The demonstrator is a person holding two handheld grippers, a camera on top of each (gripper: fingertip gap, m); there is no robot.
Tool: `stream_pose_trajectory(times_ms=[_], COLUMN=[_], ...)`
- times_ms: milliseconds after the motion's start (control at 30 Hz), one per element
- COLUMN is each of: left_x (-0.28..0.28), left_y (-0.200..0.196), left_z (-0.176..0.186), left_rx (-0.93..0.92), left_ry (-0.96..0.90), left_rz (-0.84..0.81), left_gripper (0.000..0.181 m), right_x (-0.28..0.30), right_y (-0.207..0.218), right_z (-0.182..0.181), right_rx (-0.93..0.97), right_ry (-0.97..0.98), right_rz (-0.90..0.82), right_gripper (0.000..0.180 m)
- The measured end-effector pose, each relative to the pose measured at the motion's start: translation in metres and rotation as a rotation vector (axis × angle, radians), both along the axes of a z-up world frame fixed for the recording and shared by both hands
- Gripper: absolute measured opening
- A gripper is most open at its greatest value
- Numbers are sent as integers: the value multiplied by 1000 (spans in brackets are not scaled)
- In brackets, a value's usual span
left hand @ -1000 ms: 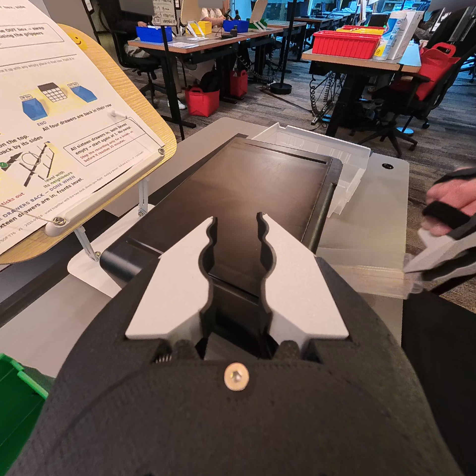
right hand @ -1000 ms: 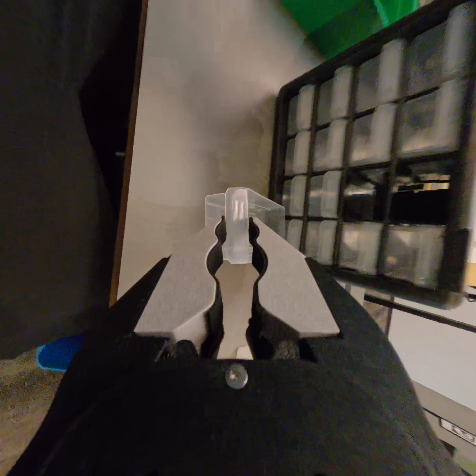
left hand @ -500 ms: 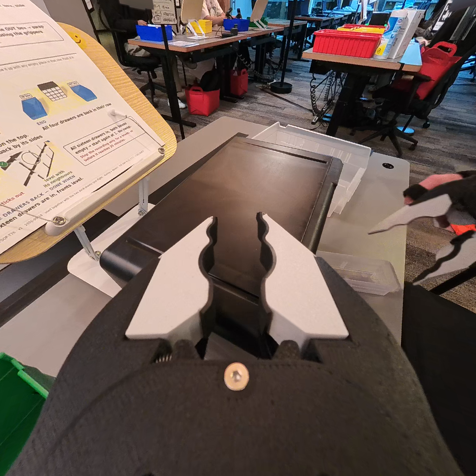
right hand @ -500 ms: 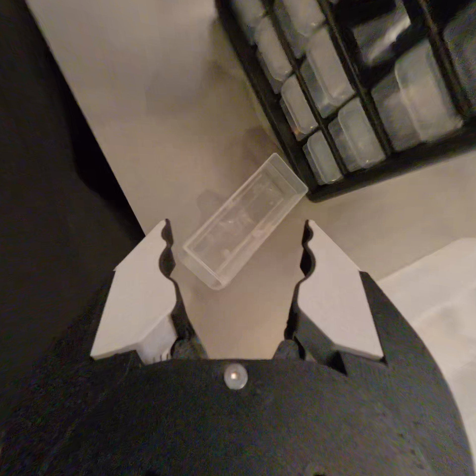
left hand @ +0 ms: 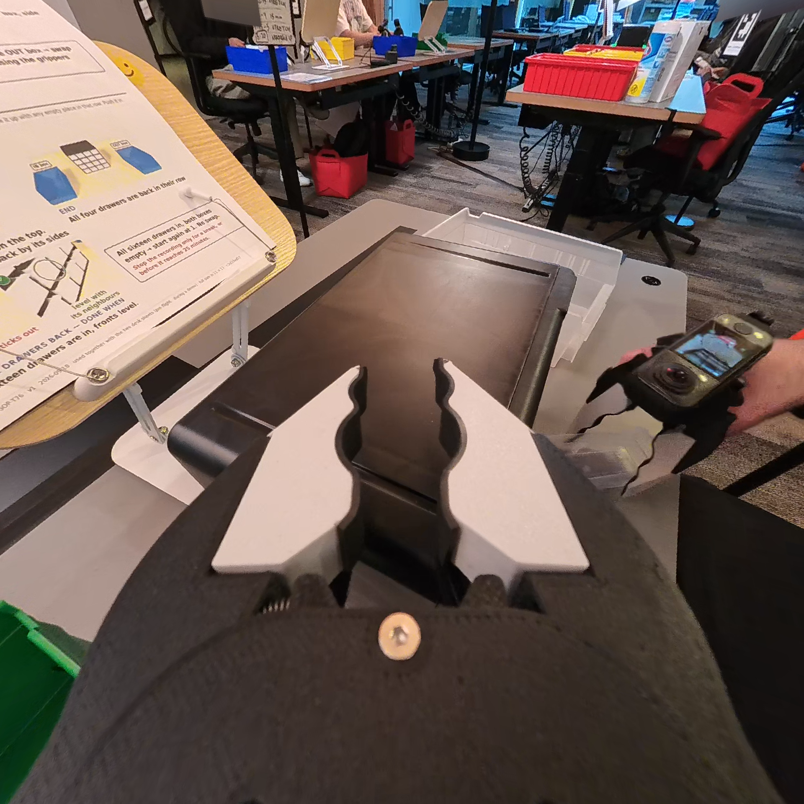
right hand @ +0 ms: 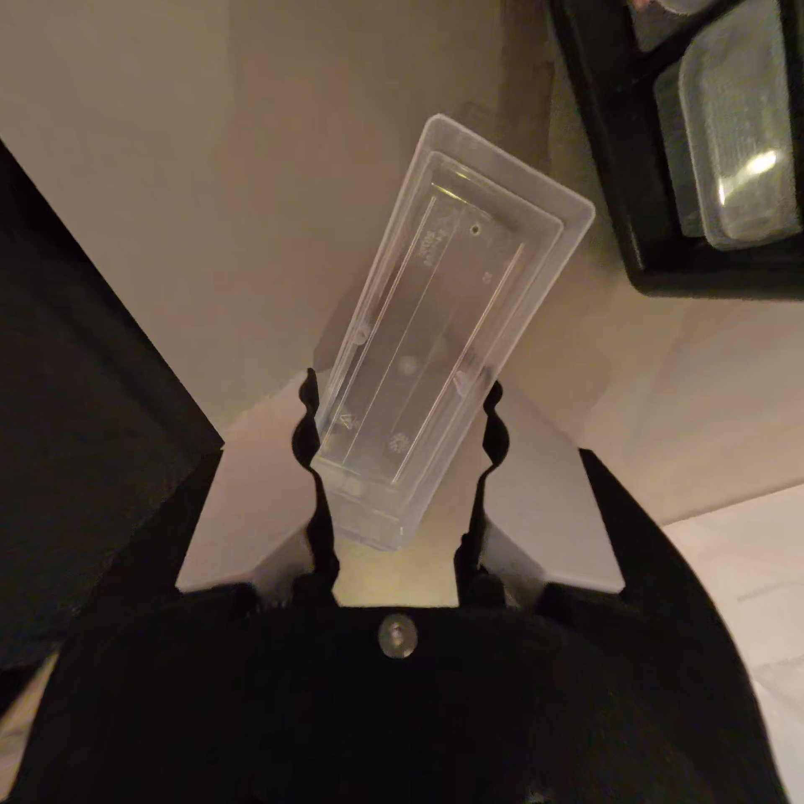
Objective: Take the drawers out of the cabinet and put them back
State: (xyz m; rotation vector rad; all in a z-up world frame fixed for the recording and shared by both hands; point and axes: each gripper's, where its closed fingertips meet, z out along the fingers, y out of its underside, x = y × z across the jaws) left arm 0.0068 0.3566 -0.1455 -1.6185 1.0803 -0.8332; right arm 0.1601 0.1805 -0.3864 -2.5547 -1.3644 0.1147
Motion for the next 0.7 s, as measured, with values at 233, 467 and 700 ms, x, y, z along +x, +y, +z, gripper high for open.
stream_pose_trajectory(times_ms=[233,467,700], left_x=[0,0,0], left_y=[0,0,0], left_z=[0,0,0], left_rx=[-2,-3,-2], left_ry=[0,-3,-2], left_rz=[-1,0,-2], left_gripper=[30,30,30], right_x=[7,10,73], right_y=[1,3,18], right_z=[-2,17,114], right_rx=[-5,50,276], right_ry=[-55,-60,-67], right_rz=[99,171,208], right_gripper=[77,62,63])
